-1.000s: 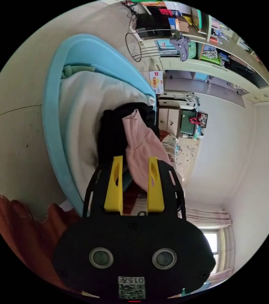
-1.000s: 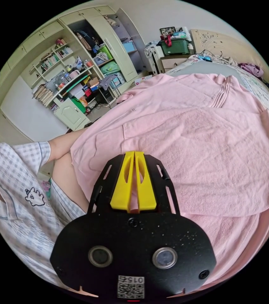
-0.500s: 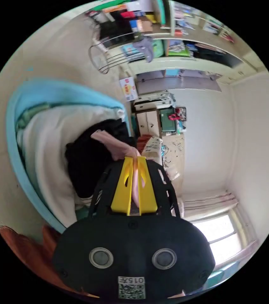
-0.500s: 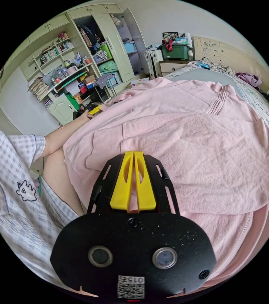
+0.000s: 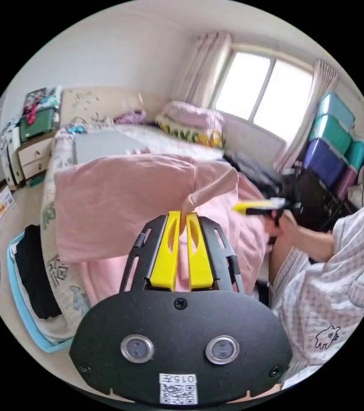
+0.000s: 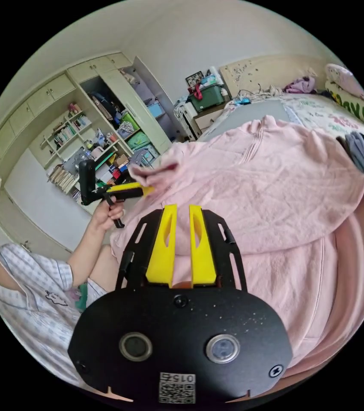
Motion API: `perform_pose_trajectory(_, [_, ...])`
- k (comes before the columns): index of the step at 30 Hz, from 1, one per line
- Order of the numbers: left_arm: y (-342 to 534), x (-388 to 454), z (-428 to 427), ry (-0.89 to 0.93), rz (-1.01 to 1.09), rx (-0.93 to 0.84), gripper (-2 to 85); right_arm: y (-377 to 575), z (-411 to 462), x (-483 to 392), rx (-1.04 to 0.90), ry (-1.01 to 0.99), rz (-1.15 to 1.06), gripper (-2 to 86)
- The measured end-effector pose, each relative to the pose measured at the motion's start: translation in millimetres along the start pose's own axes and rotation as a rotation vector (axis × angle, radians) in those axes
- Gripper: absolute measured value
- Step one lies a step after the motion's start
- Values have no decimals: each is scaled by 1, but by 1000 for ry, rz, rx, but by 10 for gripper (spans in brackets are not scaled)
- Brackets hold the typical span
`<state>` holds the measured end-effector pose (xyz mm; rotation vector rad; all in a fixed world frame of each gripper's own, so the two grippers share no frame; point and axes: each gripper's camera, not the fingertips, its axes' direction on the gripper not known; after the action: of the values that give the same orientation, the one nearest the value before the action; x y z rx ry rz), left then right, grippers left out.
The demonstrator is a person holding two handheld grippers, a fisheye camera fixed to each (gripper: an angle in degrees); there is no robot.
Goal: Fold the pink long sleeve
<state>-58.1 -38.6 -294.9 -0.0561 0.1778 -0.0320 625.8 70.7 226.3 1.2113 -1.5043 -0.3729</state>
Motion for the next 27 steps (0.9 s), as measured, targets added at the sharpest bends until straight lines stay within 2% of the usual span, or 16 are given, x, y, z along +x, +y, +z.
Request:
perform_pose_trajectory(1, [2, 21, 27, -42, 40, -81, 2, -7, -8, 17, -3, -50, 56, 84])
perform_pose_trajectory(5, [19, 55, 43, -84, 86, -29, 2, -33, -21, 51, -2, -172, 193, 133])
perform_pose_trajectory(10, [54, 88, 43, -82, 140, 159, 3, -64, -36, 70, 1, -331, 306, 146])
perform_pose_trajectory(15, [73, 126, 63, -92, 282, 146, 4, -105, -39, 85, 0, -512, 375, 149])
perform_pose_trajectory(19, [82, 147, 88, -135, 326, 116, 5, -140, -44, 90, 15, -510, 373, 128])
perform_pose_trajectory(22, [87, 148, 96, -122, 323, 134, 5, -158, -52, 100, 30, -604, 394, 146])
perform_pose_trajectory(27, [90, 153, 116, -132, 349, 106, 7, -180, -50, 100, -32, -484, 381, 135])
